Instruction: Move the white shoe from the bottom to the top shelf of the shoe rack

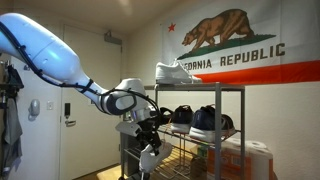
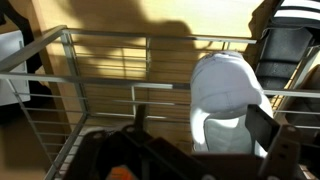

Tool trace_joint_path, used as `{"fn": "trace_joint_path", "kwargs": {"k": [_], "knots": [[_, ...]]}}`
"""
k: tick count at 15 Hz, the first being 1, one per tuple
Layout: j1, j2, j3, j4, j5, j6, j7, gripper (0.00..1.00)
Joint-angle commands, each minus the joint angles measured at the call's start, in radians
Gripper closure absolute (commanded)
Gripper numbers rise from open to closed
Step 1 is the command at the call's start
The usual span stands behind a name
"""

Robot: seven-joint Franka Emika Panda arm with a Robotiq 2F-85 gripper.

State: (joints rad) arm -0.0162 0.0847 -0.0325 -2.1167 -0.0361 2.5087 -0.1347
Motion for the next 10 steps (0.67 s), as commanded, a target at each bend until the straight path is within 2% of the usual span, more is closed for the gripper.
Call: {"fn": "trace_joint_path", "kwargs": {"k": [1, 6, 10], "knots": [[-0.004, 0.051, 0.017, 0.049, 0.044, 0.048, -0.022, 0.00], [-0.004, 0.089, 0.031, 0.055, 0.040, 0.099, -0.014, 0.00], [-0.007, 0.101, 0.028, 0.043, 0.027, 0.091, -0.005, 0.00]]}}
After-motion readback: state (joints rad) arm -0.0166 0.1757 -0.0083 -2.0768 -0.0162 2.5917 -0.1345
